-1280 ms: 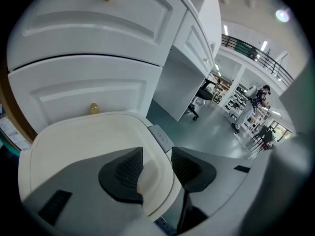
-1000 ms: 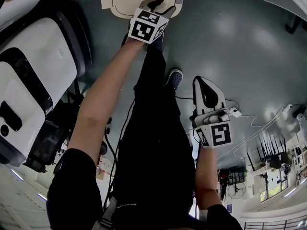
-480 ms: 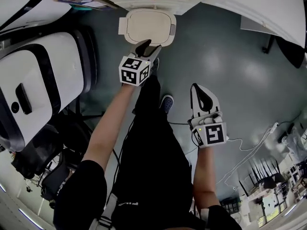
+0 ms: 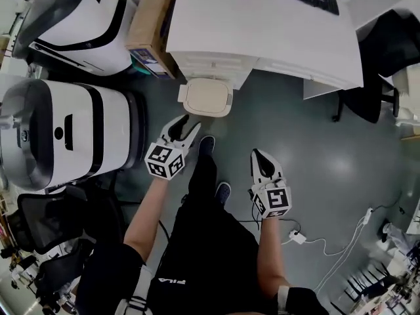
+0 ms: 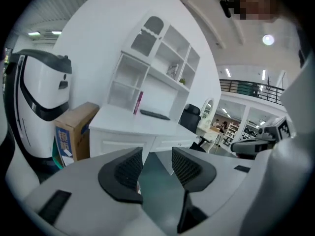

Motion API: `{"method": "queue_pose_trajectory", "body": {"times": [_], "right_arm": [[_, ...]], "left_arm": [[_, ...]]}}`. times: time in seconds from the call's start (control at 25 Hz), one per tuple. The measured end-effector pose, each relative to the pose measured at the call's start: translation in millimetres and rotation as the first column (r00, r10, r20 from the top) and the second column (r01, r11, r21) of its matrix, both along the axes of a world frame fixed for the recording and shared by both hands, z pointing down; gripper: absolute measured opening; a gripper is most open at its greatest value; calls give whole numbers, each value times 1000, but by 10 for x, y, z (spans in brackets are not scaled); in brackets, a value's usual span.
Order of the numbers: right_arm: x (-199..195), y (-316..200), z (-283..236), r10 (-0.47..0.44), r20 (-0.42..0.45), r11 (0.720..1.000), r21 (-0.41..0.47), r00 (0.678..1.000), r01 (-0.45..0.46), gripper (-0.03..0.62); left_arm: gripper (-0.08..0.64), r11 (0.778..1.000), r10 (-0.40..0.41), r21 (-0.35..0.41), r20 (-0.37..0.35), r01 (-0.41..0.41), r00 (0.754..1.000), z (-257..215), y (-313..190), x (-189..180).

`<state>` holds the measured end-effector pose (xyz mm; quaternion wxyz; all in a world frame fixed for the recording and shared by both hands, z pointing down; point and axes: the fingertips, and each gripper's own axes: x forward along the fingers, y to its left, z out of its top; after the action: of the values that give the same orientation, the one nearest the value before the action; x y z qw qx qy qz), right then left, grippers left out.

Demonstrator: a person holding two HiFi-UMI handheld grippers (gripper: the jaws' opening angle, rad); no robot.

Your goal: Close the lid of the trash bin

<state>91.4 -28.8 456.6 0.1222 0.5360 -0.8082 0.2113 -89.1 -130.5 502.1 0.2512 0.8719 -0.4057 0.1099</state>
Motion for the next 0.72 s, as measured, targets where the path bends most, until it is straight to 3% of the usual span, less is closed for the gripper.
{"method": "queue_pose_trajectory", "body": {"times": [0.36,0.72], "right_arm": [[180,640,-1202,-13,-47,983,181,999,21,5],[318,1184,-1695,10,-37,959,284,999,1,5]], "left_arm": [[190,978,-61,201,-5,61,998,-1535,1208,-268],[190,955,-114,268,-56,125,992,-2049,1974,-380]]}}
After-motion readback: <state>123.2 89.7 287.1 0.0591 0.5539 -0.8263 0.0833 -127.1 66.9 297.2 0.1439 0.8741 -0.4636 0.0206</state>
